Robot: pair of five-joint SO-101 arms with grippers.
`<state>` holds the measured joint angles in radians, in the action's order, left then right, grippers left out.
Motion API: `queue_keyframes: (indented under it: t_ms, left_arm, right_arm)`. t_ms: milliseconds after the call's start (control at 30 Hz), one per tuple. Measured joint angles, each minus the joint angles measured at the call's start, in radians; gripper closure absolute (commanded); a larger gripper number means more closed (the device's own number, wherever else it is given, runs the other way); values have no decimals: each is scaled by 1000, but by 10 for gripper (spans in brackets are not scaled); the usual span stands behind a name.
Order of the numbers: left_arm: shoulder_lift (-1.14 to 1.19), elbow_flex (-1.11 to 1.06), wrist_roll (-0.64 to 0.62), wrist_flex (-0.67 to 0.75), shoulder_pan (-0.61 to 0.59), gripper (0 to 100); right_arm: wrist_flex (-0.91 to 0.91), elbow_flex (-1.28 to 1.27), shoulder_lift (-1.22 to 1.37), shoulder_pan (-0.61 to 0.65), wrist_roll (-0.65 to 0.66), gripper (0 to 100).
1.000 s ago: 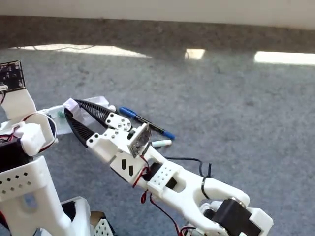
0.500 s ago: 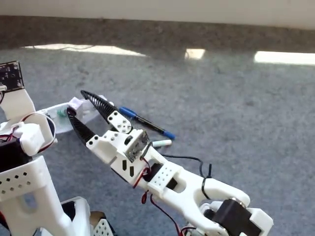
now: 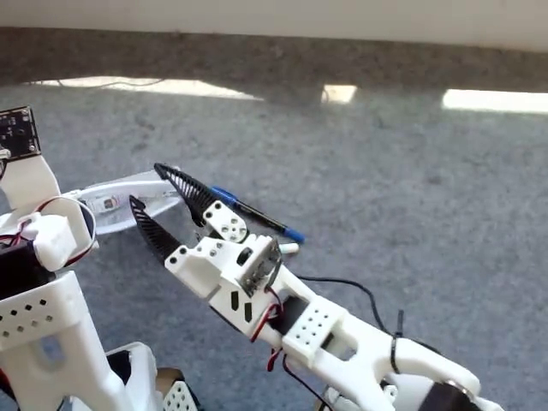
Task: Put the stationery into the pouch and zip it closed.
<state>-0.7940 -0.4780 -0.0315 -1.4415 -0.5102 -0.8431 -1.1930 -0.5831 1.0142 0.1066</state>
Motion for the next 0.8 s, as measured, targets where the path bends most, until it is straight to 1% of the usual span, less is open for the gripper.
queue_keyframes:
  t_ms: [167,267,500,667,800]
  left_arm:
    - [0,0,0,0,0,993]
    - [0,0,0,0,0,993]
    - [0,0,0,0,-5,993]
    - [0,0,0,0,-8,993]
    - [0,0,0,0,-8,993]
  right_arm:
    - [196,0,-130,23,-3,840]
    - [325,0,-201,23,-54,840]
    - [695,0,-390,23,-89,840]
    - [979,0,-562,-38,-89,840]
    - [1119,0,-638,-114,-89,840]
